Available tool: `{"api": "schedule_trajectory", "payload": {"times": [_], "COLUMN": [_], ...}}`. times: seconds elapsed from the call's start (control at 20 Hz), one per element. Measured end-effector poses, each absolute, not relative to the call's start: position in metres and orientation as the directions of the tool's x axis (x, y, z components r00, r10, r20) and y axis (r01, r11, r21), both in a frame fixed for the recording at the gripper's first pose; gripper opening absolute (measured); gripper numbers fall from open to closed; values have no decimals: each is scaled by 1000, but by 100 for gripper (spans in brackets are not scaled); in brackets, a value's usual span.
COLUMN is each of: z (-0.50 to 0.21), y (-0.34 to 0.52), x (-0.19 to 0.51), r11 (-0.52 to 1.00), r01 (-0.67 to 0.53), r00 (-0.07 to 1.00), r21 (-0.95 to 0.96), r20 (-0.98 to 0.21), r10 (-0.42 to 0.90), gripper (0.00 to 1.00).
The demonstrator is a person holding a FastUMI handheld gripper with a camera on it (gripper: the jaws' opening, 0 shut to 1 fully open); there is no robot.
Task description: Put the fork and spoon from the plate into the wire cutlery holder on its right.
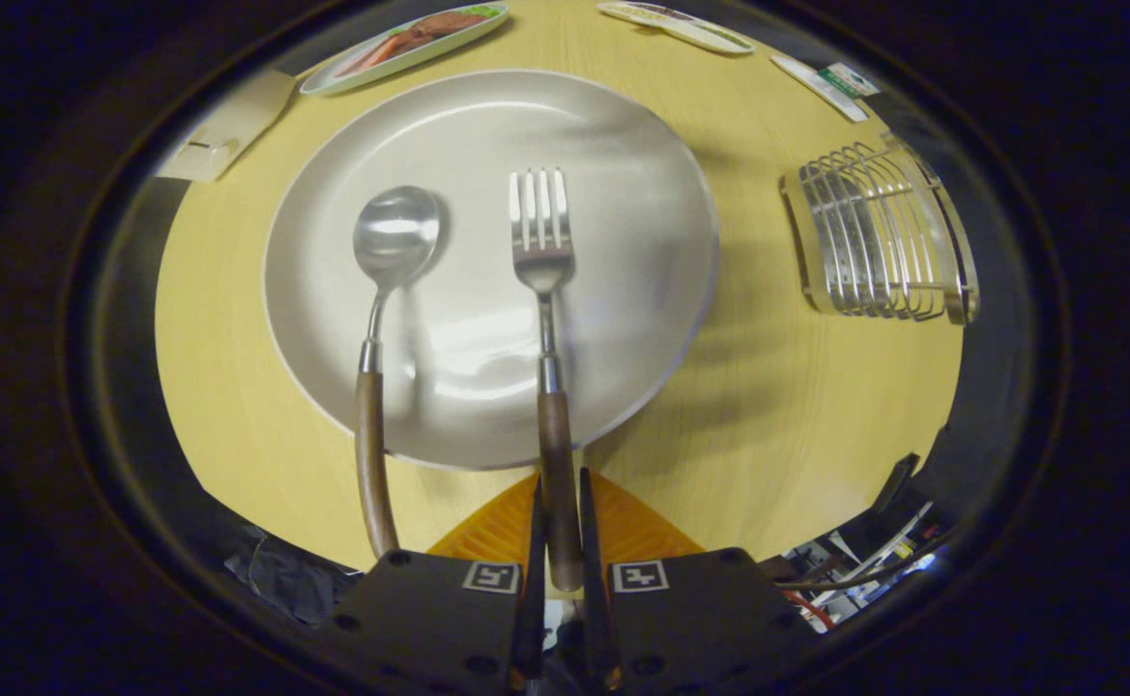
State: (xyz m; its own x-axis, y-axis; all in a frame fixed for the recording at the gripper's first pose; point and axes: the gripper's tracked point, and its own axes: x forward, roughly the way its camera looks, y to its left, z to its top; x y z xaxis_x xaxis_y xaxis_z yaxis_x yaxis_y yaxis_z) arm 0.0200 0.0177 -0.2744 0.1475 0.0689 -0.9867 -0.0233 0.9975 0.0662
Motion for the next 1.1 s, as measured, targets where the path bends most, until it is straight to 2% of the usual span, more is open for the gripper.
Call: {"api": "schedule_trajectory", "payload": {"times": [0.4,0.85,1.1], "z": [-268,-211,-165], "y": [-1,-19,-32], "x": [14,-1,0], "r11": [999,997,990], "r01": [-37,63,137], "r00": [171,194,221], "r21": [-24,-36,10], "r20": [-985,-980,-975], "r10": [-17,-47,-21], "gripper": [6,5,5]}}
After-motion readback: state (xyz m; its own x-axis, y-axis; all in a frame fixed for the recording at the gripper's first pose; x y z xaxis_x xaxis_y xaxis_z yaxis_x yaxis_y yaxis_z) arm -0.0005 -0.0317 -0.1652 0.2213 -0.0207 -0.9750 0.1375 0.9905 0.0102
